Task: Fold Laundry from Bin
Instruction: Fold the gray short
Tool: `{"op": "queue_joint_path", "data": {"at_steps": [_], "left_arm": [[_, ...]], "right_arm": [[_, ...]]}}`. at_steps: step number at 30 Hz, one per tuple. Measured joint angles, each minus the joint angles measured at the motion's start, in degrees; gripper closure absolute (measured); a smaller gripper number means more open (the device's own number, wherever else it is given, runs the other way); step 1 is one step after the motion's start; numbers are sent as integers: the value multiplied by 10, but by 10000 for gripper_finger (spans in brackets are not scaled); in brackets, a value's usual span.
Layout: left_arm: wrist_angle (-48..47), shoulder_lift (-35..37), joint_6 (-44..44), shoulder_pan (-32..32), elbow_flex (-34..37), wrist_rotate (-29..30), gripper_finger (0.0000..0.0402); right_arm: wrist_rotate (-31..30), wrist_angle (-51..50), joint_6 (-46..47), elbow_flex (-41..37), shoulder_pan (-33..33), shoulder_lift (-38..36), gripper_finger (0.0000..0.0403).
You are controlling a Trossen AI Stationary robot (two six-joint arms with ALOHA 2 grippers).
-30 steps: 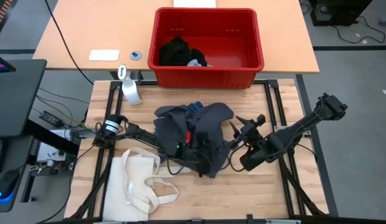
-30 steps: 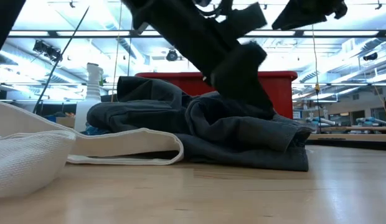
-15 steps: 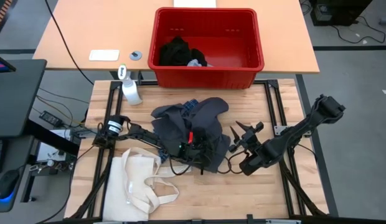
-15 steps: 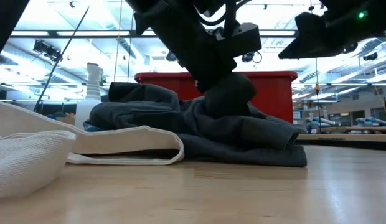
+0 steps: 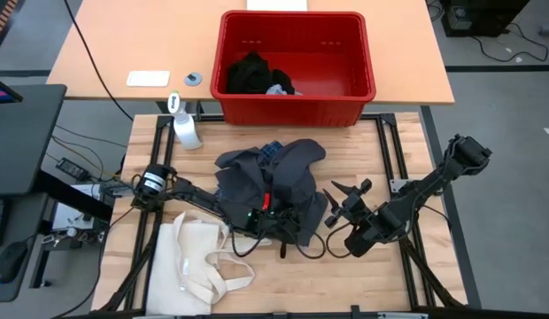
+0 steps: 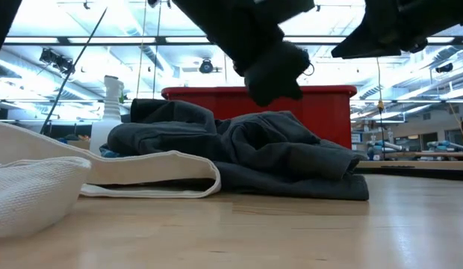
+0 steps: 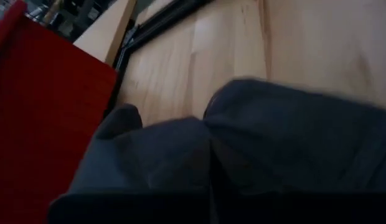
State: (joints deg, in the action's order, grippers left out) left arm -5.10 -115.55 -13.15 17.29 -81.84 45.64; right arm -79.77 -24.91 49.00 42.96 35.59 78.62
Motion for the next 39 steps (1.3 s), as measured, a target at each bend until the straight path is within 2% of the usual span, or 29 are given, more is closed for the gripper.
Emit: {"op": "queue_joint_path", "data": {"at_steps": [2, 8, 11, 15, 19, 22, 27, 31, 35, 39], "left_arm": [[1, 2, 2, -3, 1, -6, 389], [-18, 3, -10, -49, 1, -95, 346], [-54, 3, -1, -83, 1, -130, 301], [-86, 3, 17, -114, 1, -134, 226], [-92, 3, 16, -119, 1, -134, 161], [-88, 3, -4, -111, 1, -132, 133], [-72, 11, -40, -100, 0, -123, 126], [-92, 13, -13, -113, 0, -124, 132], [-137, 13, 55, -136, 0, -175, 145], [-153, 13, 79, -150, 0, -209, 174]], "right_arm": [[-11, 11, -6, 0, 3, 0, 235], [-23, 36, -28, 0, 7, 0, 235], [-31, 40, -29, 0, 7, 0, 235], [-28, 42, -34, 0, 7, 0, 235], [-26, 42, -38, 0, 7, 0, 235], [-14, 42, -40, 0, 7, 0, 235], [-13, 42, -40, 0, 7, 0, 235], [-14, 43, -40, 0, 7, 0, 235], [-14, 44, -40, 0, 7, 0, 235], [-16, 45, -40, 0, 7, 0, 235]]}}
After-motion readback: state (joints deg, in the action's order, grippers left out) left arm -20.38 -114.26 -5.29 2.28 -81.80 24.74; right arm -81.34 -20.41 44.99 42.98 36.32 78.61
